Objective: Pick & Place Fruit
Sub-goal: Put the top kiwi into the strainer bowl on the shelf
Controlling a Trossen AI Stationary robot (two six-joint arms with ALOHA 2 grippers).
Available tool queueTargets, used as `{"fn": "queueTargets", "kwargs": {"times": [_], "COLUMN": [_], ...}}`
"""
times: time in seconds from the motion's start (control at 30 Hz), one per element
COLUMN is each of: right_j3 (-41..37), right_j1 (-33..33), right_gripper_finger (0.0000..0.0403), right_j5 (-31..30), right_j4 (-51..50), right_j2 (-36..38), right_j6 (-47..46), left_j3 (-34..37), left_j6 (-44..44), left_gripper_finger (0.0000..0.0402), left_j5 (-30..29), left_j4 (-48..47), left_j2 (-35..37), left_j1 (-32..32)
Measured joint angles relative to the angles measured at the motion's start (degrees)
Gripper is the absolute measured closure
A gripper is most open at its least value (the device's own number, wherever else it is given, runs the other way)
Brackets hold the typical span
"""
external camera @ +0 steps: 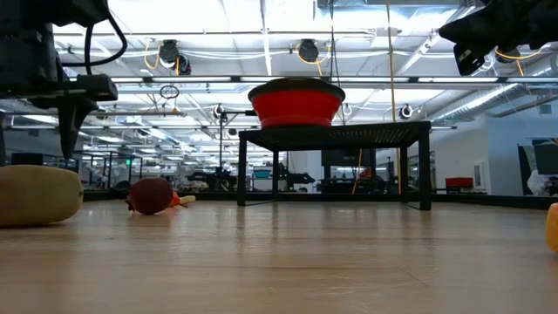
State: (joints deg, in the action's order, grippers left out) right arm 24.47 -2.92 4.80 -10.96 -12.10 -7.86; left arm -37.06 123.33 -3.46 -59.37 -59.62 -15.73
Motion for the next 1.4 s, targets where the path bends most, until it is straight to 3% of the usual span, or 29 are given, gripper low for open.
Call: {"fn": "queueTargets", "kwargs": {"times": [0.47,1.4], "right_j3": [0.01,0.02], "right_j1": [0.02,0.0], "right_gripper_finger": [0.0403,0.0403], "right_j5": [-0.05,-0.07], "right_j4": [0.0,0.04], "right_j2": [-0.02,-0.02], "right_j6": [0.0,-0.44], "left_j3": [0.0,0.0], "left_j6": [7.56,5.17], "left_gripper_finger": [0.0117,0.0117], "left_j5": [-1.05,3.62], "left_j4": [0.73,10.37], "left_j2": [-2.73,-16.49], "left_j1": [0.0,3.71]}}
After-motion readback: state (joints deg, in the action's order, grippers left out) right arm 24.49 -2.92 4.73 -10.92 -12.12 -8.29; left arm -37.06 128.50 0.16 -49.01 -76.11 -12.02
